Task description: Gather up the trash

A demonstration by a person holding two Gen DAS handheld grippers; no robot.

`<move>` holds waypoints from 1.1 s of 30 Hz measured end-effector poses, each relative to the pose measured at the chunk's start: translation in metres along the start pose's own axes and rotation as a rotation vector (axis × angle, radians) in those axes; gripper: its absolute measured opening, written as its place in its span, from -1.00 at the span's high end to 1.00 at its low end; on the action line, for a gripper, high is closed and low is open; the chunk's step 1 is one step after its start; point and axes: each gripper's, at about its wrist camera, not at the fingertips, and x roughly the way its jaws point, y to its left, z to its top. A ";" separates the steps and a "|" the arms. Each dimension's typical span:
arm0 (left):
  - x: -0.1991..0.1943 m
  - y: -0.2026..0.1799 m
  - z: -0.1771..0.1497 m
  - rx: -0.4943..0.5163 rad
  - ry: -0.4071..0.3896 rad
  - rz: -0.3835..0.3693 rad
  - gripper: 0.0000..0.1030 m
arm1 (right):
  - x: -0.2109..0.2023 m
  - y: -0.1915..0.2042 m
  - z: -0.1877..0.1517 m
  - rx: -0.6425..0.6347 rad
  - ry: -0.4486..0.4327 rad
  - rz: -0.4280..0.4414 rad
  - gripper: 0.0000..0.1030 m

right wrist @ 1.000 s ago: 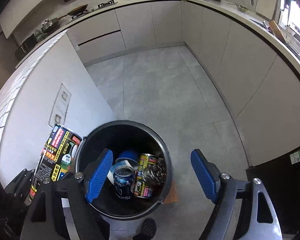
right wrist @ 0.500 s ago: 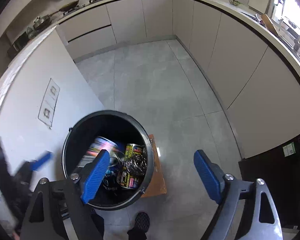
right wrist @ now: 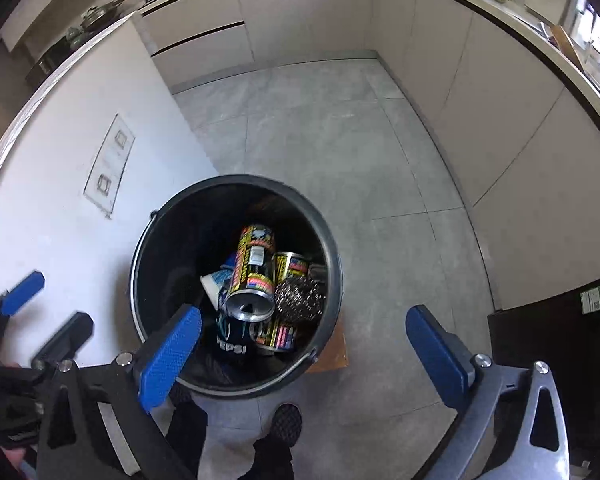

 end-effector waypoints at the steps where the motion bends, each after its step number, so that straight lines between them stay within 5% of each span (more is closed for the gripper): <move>1: -0.008 0.001 0.001 -0.006 -0.005 -0.004 -0.99 | -0.007 0.003 -0.003 -0.021 -0.005 -0.001 -1.00; 13: -0.086 0.001 -0.007 -0.011 -0.118 0.021 -0.99 | -0.094 0.021 -0.034 -0.082 -0.120 0.020 -1.00; 33: -0.188 0.026 -0.067 -0.076 -0.306 0.081 -0.99 | -0.199 0.086 -0.112 -0.140 -0.286 0.063 -1.00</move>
